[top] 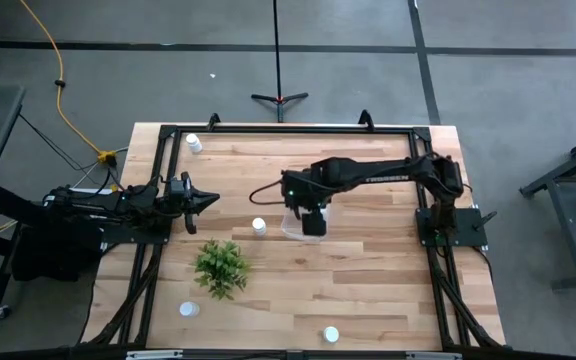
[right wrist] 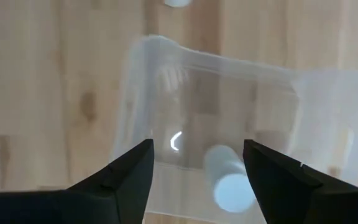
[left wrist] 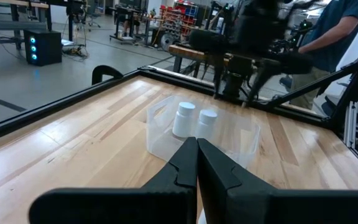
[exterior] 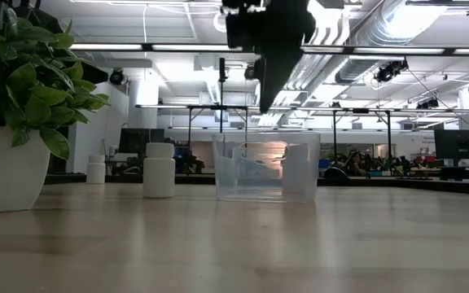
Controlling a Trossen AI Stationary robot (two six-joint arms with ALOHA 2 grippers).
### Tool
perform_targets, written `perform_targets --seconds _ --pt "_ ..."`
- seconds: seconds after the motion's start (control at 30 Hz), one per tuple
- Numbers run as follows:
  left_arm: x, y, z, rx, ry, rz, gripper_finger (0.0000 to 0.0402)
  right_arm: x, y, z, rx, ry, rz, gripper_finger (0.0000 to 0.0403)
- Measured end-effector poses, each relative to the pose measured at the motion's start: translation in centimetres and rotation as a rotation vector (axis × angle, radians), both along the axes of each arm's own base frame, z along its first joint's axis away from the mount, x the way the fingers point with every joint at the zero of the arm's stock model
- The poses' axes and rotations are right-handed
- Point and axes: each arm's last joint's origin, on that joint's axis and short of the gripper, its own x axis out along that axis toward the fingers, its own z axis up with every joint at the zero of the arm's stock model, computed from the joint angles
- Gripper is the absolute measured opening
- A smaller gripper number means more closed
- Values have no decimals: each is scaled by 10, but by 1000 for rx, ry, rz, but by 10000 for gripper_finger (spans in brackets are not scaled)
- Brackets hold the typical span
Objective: Pick and place pill bottles into a basket
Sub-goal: Put the white medicine bottle into the transparent bin
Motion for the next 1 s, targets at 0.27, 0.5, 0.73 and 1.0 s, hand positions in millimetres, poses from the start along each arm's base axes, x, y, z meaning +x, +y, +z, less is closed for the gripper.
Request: perform_targets --seconds 0.27,0.5,0.73,1.0 --pt "0 0 0 0 0 0 46 1 29 5 13 -14 50 234" --pt "0 0 0 0 0 0 46 -2 66 5 56 -7 12 232" --pt "0 0 0 0 0 0 46 -10 107 5 98 6 -34 230" --pt "0 0 0 0 0 0 46 -24 153 5 142 23 -114 229"
